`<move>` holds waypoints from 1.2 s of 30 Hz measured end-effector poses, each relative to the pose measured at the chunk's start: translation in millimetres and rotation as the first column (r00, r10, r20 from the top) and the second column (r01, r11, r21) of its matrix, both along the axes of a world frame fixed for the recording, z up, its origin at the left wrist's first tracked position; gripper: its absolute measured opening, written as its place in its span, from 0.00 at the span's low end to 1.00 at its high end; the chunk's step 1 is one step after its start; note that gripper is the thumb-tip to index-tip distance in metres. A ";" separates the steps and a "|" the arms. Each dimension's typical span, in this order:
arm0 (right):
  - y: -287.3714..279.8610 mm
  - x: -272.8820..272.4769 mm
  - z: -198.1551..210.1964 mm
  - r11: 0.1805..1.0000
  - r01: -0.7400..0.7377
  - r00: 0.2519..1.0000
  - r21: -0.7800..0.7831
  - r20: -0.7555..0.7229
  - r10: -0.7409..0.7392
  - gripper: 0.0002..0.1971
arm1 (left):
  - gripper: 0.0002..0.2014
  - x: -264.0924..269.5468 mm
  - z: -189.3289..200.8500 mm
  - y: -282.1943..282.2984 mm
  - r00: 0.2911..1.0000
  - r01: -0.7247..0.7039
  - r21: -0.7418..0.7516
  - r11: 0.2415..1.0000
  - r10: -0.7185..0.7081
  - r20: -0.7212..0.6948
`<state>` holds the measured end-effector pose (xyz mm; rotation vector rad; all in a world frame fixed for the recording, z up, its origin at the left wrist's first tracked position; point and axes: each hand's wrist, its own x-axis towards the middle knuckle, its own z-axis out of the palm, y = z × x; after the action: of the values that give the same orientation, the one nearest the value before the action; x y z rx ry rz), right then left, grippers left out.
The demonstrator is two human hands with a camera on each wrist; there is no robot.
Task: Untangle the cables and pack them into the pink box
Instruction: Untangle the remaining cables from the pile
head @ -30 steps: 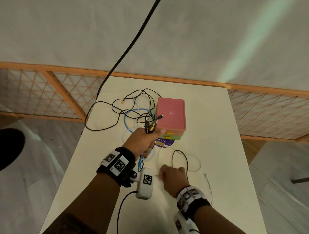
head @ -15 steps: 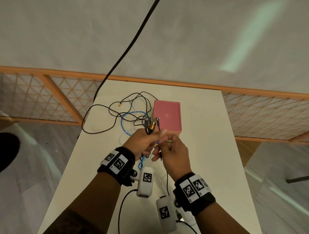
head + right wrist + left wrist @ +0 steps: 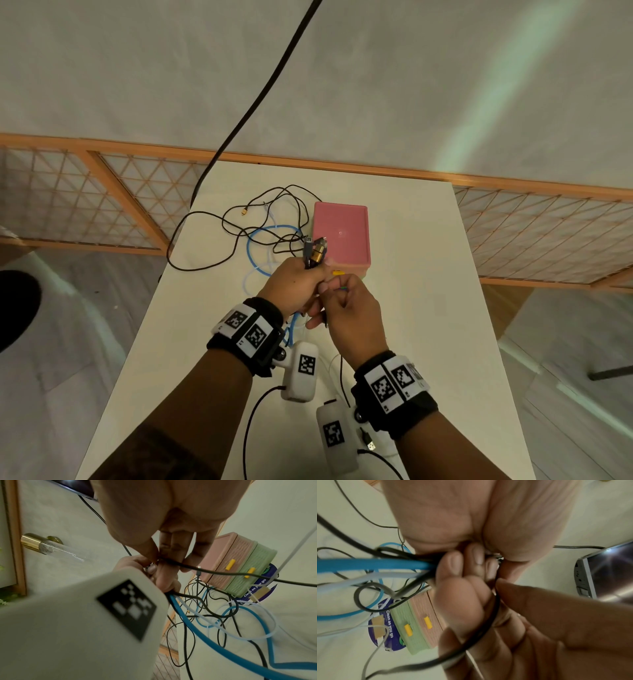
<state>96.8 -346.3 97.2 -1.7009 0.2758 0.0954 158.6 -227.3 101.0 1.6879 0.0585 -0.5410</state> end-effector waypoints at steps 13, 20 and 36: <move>-23.4 -3.3 -10.0 0.971 -0.176 0.984 -0.164 -0.025 0.174 0.23 | 0.22 2.5 12.9 -0.3 0.919 -0.386 -0.576 0.721 0.354 -0.172; -45.7 3.3 -5.5 0.900 0.049 0.982 0.433 -0.187 0.037 0.20 | 0.17 -11.7 16.8 16.6 0.941 0.159 0.221 0.962 -0.216 0.261; -28.9 -7.6 1.2 0.935 -0.285 0.956 0.212 -0.015 0.294 0.14 | 0.26 -3.0 4.4 13.1 0.995 -0.098 -0.093 0.991 0.095 -0.043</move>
<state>89.2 -375.3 98.4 -1.5219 0.0444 0.3713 155.6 -214.2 105.4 1.5731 0.1395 -0.4963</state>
